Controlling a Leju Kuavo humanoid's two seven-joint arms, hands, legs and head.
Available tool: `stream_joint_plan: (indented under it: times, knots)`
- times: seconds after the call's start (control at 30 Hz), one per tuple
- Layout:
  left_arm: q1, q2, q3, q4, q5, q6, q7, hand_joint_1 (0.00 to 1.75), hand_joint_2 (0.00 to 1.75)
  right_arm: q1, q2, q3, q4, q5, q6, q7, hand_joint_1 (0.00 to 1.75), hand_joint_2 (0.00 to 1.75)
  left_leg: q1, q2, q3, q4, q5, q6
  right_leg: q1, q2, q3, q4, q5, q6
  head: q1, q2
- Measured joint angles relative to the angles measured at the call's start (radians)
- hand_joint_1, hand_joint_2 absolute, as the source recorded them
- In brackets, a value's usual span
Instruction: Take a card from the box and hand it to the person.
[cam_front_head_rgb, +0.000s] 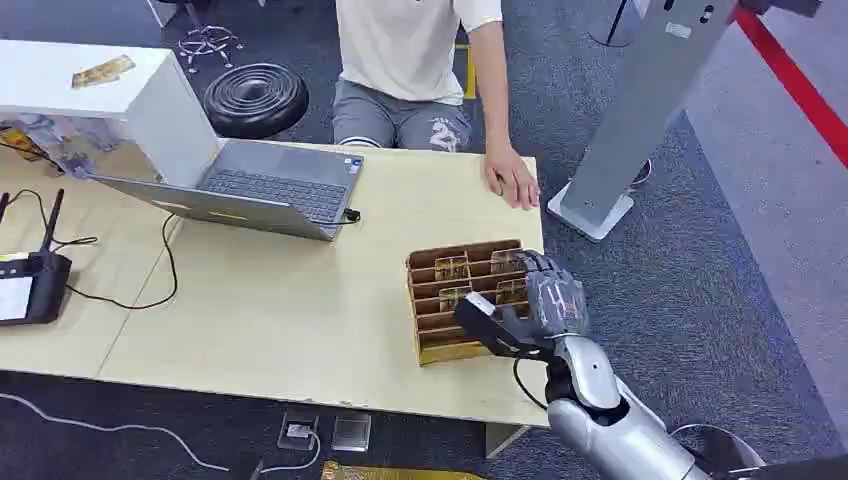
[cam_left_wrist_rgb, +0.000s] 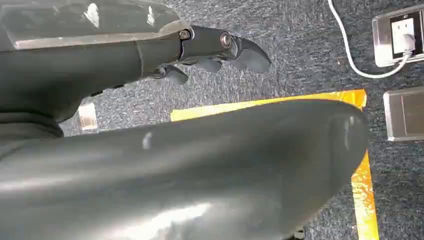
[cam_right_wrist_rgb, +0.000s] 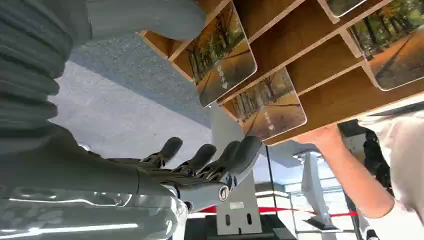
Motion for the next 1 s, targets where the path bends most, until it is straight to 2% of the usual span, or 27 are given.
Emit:
stream_joint_plan:
  times: [0.03, 0.1, 0.23, 0.33, 0.37, 0.4, 0.47, 0.53, 0.57, 0.87, 0.9, 0.93, 1.0]
  knots:
    - [0.000, 0.000, 0.000, 0.000, 0.001, 0.000, 0.000, 0.00, 0.00, 0.000, 0.000, 0.000, 0.001, 0.000, 0.000, 0.000, 0.49, 1.75, 0.000, 0.000, 0.000, 0.000, 0.000, 0.000, 0.000, 0.000, 0.000, 0.000, 0.000, 0.000, 0.000, 0.000]
    - [0.000, 0.000, 0.000, 0.000, 0.002, 0.000, 0.000, 0.00, 0.00, -0.001, 0.000, 0.000, 0.003, 0.000, 0.000, 0.001, 0.63, 1.75, 0.000, 0.000, 0.000, 0.000, 0.000, 0.000, 0.000, 0.000, 0.000, 0.000, 0.000, 0.000, 0.000, 0.000]
    - [0.001, 0.001, 0.000, 0.000, 0.006, -0.002, -0.003, 0.00, 0.00, -0.003, 0.000, 0.000, 0.005, 0.000, 0.000, 0.003, 0.66, 1.75, 0.000, 0.000, 0.000, 0.000, 0.000, 0.000, 0.000, 0.000, 0.000, 0.000, 0.000, 0.000, 0.000, 0.000]
    - [0.002, 0.001, 0.000, 0.000, 0.007, -0.003, -0.005, 0.00, 0.00, -0.003, 0.000, 0.000, 0.006, -0.001, 0.000, 0.007, 0.75, 1.75, 0.000, 0.000, 0.000, 0.000, 0.000, 0.000, 0.000, 0.000, 0.000, 0.000, 0.000, 0.000, -0.001, 0.000]
    - [0.002, 0.001, 0.000, 0.000, 0.007, -0.003, -0.006, 0.00, 0.00, -0.003, 0.000, 0.000, 0.007, -0.001, 0.000, 0.007, 0.96, 1.75, 0.000, 0.000, 0.000, 0.000, 0.000, 0.000, 0.000, 0.000, 0.000, 0.000, 0.000, 0.000, -0.001, 0.000]
    - [0.002, 0.001, 0.000, 0.000, 0.007, -0.004, -0.006, 0.00, 0.00, -0.003, 0.000, 0.000, 0.007, -0.001, -0.001, 0.007, 0.99, 1.75, 0.000, 0.000, 0.000, 0.000, 0.000, 0.000, 0.000, 0.000, 0.000, 0.000, 0.000, 0.000, -0.001, 0.000]
    - [0.002, 0.002, 0.000, 0.000, 0.007, -0.005, -0.006, 0.00, 0.00, -0.003, 0.000, 0.000, 0.007, -0.001, -0.001, 0.008, 0.91, 1.75, 0.000, 0.000, 0.000, 0.000, 0.000, 0.000, 0.000, 0.000, 0.000, 0.000, 0.000, 0.000, -0.001, 0.000]
    - [0.002, 0.003, 0.000, 0.000, 0.007, -0.005, -0.006, 0.00, 0.00, -0.003, 0.000, 0.000, 0.007, -0.001, -0.001, 0.008, 1.05, 1.75, 0.000, 0.000, 0.000, 0.000, 0.000, 0.000, 0.000, 0.000, 0.000, 0.000, 0.000, 0.000, 0.000, 0.000]
    - [0.002, 0.003, 0.000, 0.000, 0.007, -0.006, -0.006, 0.00, 0.00, -0.003, 0.000, 0.000, 0.007, -0.001, -0.002, 0.008, 0.99, 1.75, 0.000, 0.000, 0.000, 0.000, 0.000, 0.000, 0.000, 0.000, 0.000, 0.000, 0.000, 0.000, 0.000, 0.000]
    - [0.002, 0.005, 0.000, 0.000, 0.007, -0.008, -0.006, 0.00, 0.00, -0.003, 0.000, 0.000, 0.009, -0.013, -0.002, 0.007, 1.05, 1.75, 0.000, 0.000, 0.000, 0.000, 0.000, 0.000, 0.000, 0.000, 0.000, 0.000, 0.000, 0.000, -0.001, 0.000]
    - [0.002, 0.005, 0.000, 0.000, 0.007, -0.008, -0.006, 0.00, 0.00, -0.003, 0.000, 0.000, 0.009, -0.015, -0.002, 0.007, 1.10, 1.75, 0.000, 0.000, 0.000, 0.000, 0.000, 0.000, 0.000, 0.000, 0.000, 0.000, 0.000, 0.000, 0.000, 0.000]
    - [0.002, 0.005, 0.000, 0.000, 0.007, -0.008, -0.006, 0.00, 0.00, -0.003, 0.000, 0.000, 0.009, -0.016, -0.002, 0.007, 1.05, 1.75, 0.000, 0.000, 0.000, 0.000, 0.000, 0.000, 0.000, 0.000, 0.000, 0.000, 0.000, 0.000, 0.000, 0.000]
    - [0.002, 0.005, 0.000, 0.000, 0.007, -0.008, -0.006, 0.00, 0.00, -0.003, 0.000, 0.000, 0.011, -0.019, -0.002, 0.007, 1.12, 1.75, 0.000, 0.000, 0.000, 0.000, 0.000, 0.000, 0.000, 0.000, 0.000, 0.000, 0.000, 0.000, -0.001, 0.000]
